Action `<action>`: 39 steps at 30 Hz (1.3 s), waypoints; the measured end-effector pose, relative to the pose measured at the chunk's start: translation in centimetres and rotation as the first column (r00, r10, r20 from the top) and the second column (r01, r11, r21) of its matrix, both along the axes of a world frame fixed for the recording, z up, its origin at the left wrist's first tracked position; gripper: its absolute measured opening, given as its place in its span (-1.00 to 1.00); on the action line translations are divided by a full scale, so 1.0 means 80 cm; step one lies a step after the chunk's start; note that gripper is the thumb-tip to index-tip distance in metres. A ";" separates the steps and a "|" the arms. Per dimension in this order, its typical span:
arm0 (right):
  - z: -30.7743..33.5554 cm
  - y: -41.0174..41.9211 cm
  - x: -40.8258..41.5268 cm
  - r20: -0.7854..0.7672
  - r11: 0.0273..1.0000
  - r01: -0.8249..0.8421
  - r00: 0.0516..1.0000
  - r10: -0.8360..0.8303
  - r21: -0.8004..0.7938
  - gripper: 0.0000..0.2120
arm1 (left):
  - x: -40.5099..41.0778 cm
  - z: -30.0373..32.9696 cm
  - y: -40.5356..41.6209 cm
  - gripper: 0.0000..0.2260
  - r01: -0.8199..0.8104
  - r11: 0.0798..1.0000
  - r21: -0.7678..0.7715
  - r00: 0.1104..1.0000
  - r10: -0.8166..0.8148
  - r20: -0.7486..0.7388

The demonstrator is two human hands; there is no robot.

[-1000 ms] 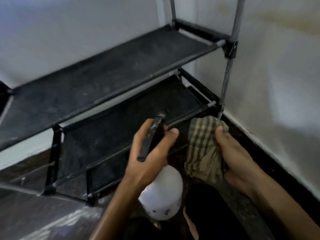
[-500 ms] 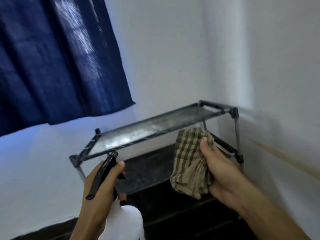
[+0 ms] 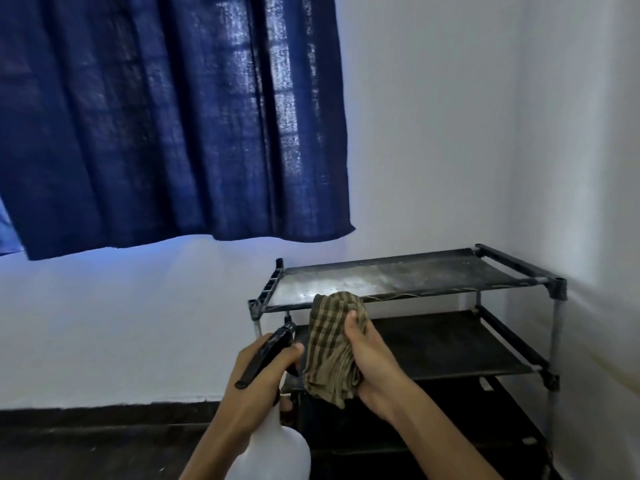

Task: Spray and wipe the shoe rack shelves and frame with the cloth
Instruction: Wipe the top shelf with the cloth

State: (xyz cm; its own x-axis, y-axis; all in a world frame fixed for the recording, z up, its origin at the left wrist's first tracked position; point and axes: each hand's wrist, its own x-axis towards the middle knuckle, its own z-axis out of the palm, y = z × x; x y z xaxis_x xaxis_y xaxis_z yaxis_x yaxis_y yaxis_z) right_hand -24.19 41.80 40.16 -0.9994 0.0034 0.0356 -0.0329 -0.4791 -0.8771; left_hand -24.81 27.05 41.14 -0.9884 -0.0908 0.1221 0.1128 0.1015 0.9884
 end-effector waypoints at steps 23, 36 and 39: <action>0.009 -0.008 -0.062 0.055 0.997 -0.048 0.997 0.051 -0.059 -0.76 | -0.008 -0.014 -0.042 -0.75 0.028 0.998 0.055 0.991 -0.021 -0.130; 0.120 -0.001 -0.231 -0.467 0.633 0.363 0.884 -0.003 0.684 -0.80 | -0.091 0.023 -0.038 -0.76 -0.112 0.979 0.168 0.994 0.113 0.000; 0.088 -0.013 -0.263 -0.232 0.249 0.142 0.895 0.382 0.958 -0.72 | -0.106 0.008 -0.033 -0.73 -0.145 0.958 0.249 0.988 0.151 -0.009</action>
State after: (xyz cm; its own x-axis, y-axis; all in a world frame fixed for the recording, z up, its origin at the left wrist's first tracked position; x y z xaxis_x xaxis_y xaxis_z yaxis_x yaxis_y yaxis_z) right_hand -45.25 40.79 47.16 -0.8784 -0.4127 0.2411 -0.4692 0.6487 -0.5992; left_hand -33.29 24.43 41.78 -0.9582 -0.2665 0.1044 0.1424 -0.1277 0.9815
